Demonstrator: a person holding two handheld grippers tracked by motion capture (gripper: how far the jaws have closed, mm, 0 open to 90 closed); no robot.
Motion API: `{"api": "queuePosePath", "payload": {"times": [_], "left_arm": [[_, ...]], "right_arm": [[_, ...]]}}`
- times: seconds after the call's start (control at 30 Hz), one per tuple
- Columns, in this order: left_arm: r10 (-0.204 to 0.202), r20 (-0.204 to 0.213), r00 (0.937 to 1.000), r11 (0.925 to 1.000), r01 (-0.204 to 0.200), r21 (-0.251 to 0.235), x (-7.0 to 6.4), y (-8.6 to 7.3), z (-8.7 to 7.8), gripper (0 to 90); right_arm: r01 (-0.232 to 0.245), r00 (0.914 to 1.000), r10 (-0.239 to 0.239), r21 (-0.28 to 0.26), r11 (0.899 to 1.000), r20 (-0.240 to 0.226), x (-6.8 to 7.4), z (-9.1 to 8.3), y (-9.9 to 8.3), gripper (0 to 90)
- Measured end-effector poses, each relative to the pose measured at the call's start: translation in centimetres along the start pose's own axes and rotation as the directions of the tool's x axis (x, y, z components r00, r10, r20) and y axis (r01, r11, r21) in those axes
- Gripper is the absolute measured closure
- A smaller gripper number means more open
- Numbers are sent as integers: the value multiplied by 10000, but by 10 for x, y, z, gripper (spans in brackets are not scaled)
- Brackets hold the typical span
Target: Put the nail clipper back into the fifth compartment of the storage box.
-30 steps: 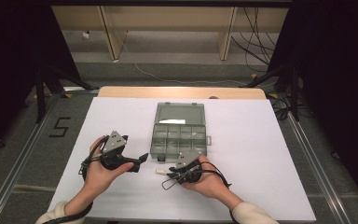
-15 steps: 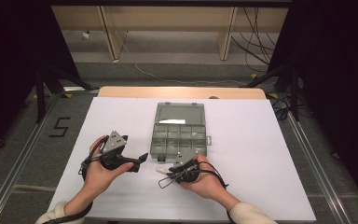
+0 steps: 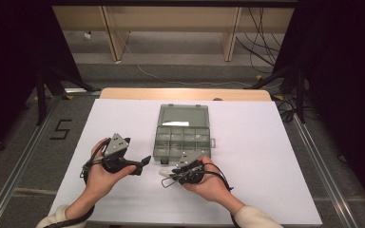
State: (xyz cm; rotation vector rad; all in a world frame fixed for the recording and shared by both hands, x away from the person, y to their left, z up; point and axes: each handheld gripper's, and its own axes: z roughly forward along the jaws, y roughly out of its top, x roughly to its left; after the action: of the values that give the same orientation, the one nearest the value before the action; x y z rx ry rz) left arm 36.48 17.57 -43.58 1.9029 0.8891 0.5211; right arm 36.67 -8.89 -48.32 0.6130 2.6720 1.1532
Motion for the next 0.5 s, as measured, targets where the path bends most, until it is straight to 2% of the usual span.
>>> {"api": "queuePosePath", "payload": {"times": [0.03, 0.1, 0.17, 0.27, 0.3, 0.5], "left_arm": [[3, 5, 10000, 10000, -3, 6, 0, 0, 0, 6], [0, 6, 10000, 10000, 0, 5, 0, 0, 0, 6], [5, 1, 10000, 10000, -5, -5, 0, 0, 0, 6], [7, -2, 10000, 10000, -7, -10, 0, 0, 0, 6], [-31, -28, 10000, 10000, 31, 9, 0, 0, 0, 6], [17, -1, 10000, 10000, -17, -19, 0, 0, 0, 6]], "right_arm": [[-51, 9999, 52, 112, 9999, -130, 0, -2, 1, 779], [-93, 9998, 95, 82, 9999, -153, -1, -4, 2, 779], [-109, 9999, 109, -89, 9999, 15, 0, -4, 3, 779], [-101, 9999, 101, -98, 9999, -32, 0, -5, 4, 779], [-227, 9996, 227, -4, 9997, -144, 0, -8, 5, 780], [-155, 9998, 152, -224, 9996, -146, 0, -11, 9, 780]]}}
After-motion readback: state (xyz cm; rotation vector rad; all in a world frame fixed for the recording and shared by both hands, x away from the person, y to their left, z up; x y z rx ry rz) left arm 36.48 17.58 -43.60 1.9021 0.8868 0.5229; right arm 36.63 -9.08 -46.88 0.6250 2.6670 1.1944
